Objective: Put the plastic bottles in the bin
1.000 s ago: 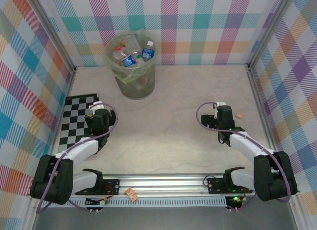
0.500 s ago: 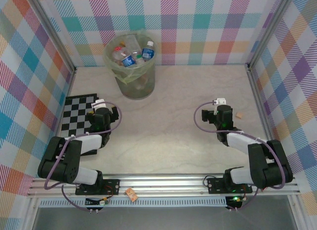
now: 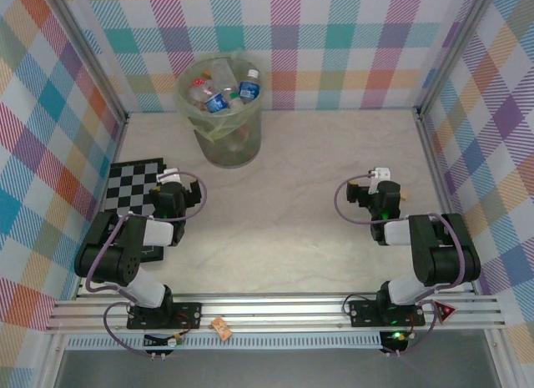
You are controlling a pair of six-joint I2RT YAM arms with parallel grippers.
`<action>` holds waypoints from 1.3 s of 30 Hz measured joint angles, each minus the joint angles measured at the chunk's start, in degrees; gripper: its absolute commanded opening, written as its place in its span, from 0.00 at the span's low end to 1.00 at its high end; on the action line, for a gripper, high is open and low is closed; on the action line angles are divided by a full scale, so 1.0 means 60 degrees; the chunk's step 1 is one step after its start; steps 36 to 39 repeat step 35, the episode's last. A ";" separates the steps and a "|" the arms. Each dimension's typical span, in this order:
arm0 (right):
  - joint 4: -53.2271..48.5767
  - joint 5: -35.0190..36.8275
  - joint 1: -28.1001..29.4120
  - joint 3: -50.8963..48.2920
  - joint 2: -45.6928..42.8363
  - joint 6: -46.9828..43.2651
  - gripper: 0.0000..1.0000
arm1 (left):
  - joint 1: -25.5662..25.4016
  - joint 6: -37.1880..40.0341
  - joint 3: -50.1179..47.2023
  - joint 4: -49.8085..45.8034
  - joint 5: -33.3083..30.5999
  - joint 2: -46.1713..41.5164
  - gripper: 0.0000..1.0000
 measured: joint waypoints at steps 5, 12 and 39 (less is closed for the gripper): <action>0.0022 -0.0280 -0.0066 0.0025 0.0000 0.0087 0.99 | 0.0000 0.0000 -0.0033 0.0189 0.0182 0.0018 1.00; 0.0011 -0.0514 -0.0149 0.0087 0.0000 0.0138 0.99 | 0.0000 0.0000 -0.0036 0.0291 0.0244 0.0018 1.00; -0.0127 -0.0809 -0.0259 0.0237 0.0000 0.0244 0.99 | 0.0000 0.0000 -0.0036 0.0295 0.0248 0.0018 1.00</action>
